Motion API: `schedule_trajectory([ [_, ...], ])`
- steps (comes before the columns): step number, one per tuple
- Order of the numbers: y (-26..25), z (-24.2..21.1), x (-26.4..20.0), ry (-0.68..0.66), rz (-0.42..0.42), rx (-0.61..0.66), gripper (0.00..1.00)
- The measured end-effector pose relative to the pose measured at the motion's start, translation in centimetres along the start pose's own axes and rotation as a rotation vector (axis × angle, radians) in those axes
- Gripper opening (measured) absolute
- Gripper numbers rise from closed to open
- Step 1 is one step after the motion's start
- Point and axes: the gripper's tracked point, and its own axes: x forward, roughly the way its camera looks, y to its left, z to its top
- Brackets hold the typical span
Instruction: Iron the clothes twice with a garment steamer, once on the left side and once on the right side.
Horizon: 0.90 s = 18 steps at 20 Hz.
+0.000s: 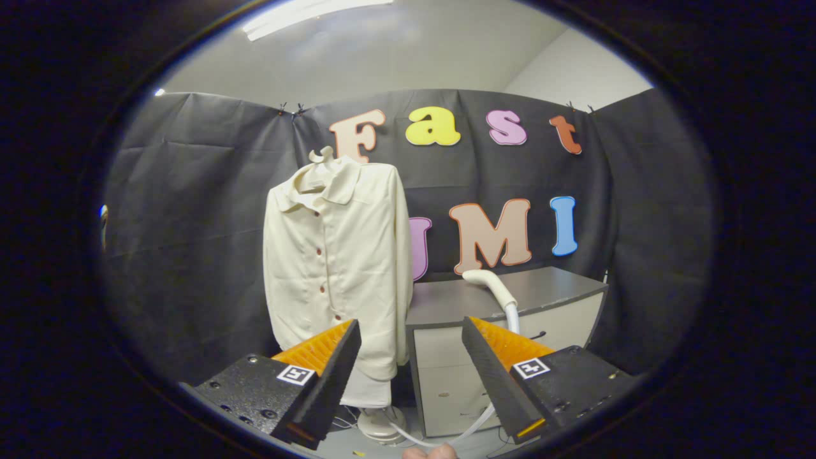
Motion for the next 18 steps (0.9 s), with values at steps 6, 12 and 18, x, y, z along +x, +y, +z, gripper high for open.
schedule_trajectory([
  [6, -7.7, -0.9, 7.7, 0.038, -0.005, 0.007, 0.98],
  [12, -13.5, -2.9, 14.6, 0.076, -0.024, -0.031, 0.97],
  [18, -17.2, -4.1, 21.8, 0.114, -0.059, -0.079, 0.98],
])
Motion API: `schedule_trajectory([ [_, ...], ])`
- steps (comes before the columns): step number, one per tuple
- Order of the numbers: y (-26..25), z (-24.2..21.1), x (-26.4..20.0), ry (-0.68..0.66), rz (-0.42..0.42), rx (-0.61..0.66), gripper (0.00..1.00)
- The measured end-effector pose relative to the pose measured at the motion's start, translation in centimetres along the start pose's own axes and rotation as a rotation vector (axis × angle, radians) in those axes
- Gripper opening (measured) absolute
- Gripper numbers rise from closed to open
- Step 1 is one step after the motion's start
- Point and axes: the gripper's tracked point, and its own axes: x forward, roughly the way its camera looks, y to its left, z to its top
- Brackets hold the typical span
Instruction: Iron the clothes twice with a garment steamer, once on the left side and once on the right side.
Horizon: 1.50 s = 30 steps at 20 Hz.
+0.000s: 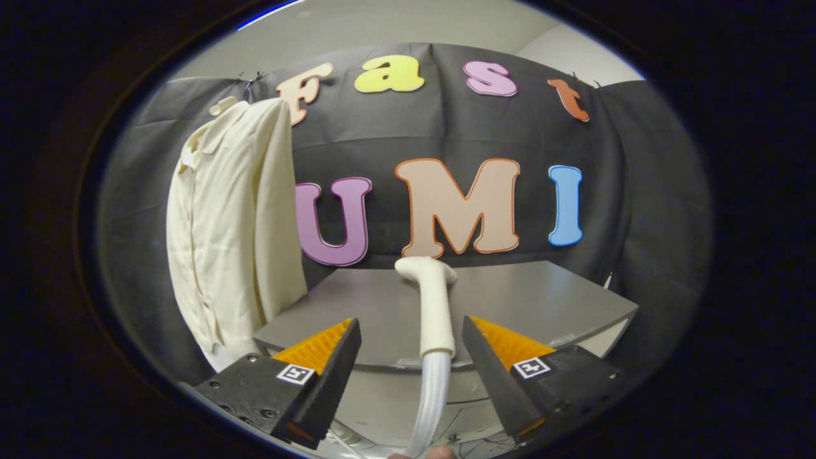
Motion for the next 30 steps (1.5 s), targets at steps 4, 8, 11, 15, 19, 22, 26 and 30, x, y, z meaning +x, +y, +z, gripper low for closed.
schedule_trajectory([
  [4, -1.1, -0.2, 4.9, 0.06, -0.026, -0.05, 0.97],
  [8, -0.8, -2.3, 8.5, 0.145, -0.004, -0.078, 0.88],
  [11, -0.7, -2.8, 9.1, 0.175, -0.001, -0.06, 0.78],
  [15, -1.7, -3.2, 9.8, 0.203, -0.021, -0.056, 0.43],
  [19, -0.9, -2.0, 7.4, 0.168, -0.03, -0.021, 0.39],
  [22, 0.8, -1.9, 5.2, 0.156, -0.007, -0.032, 0.38],
  [26, 4.4, 0.0, 0.2, 0.098, 0.036, -0.007, 0.37],
  [30, 9.7, 2.5, -6.4, 0.05, 0.023, -0.053, 0.37],
])
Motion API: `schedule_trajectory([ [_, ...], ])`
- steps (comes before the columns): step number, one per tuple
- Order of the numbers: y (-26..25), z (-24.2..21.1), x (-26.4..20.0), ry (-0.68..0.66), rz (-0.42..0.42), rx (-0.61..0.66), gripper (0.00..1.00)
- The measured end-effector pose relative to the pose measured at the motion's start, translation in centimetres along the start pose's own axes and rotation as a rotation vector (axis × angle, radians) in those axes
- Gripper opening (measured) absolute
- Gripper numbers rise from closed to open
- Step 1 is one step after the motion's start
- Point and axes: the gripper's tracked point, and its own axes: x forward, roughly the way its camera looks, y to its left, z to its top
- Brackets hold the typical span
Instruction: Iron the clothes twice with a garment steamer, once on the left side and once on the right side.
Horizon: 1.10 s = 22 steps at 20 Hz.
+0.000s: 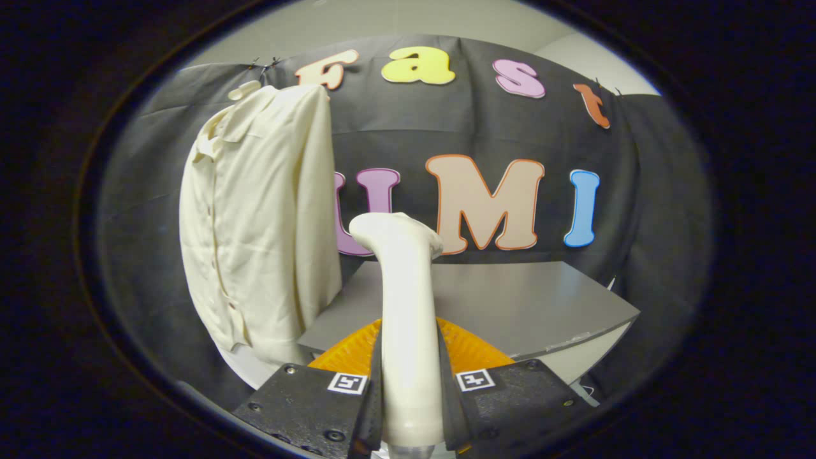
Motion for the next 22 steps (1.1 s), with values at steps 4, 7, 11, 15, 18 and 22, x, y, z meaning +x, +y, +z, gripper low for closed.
schedule_trajectory([
  [4, 8.3, 1.5, -7.8, -0.061, -0.024, -0.01, 0.37],
  [7, 16.1, 0.8, -11.9, -0.055, -0.009, -0.013, 0.37],
  [11, 26.9, -0.2, -15.8, -0.005, 0.097, -0.011, 0.37],
  [15, 33.7, 0.5, -17.4, -0.014, 0.176, -0.032, 0.36],
  [18, 36.6, 2.0, -16.9, -0.05, 0.194, 0.017, 0.36],
  [22, 38.6, 4.0, -15.8, -0.095, 0.167, 0.064, 0.36],
])
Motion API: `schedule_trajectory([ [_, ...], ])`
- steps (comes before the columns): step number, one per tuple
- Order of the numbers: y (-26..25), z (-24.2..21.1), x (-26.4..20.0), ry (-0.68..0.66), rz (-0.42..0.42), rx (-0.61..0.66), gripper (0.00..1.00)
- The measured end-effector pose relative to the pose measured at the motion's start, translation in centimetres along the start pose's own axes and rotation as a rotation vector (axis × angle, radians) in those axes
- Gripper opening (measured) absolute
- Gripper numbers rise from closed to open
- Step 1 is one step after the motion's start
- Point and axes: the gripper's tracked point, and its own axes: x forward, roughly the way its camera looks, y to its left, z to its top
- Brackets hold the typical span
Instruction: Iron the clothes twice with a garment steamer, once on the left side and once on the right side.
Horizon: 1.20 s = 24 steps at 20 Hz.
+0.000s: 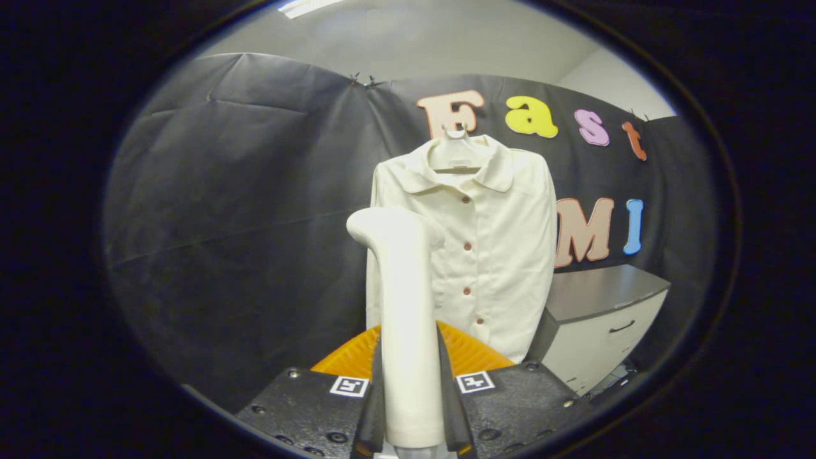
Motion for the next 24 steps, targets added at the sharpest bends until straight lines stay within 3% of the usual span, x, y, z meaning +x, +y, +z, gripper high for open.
schedule_trajectory([
  [3, 0.9, 1.1, 1.5, -0.037, -0.005, 0.023, 0.36],
  [7, -0.1, 3.7, 3.9, -0.141, -0.078, 0.061, 0.36],
  [13, -1.2, 3.8, 9.4, -0.147, -0.148, 0.073, 0.36],
  [24, -1.7, -6.6, 21.2, 0.032, -0.233, 0.114, 0.36],
])
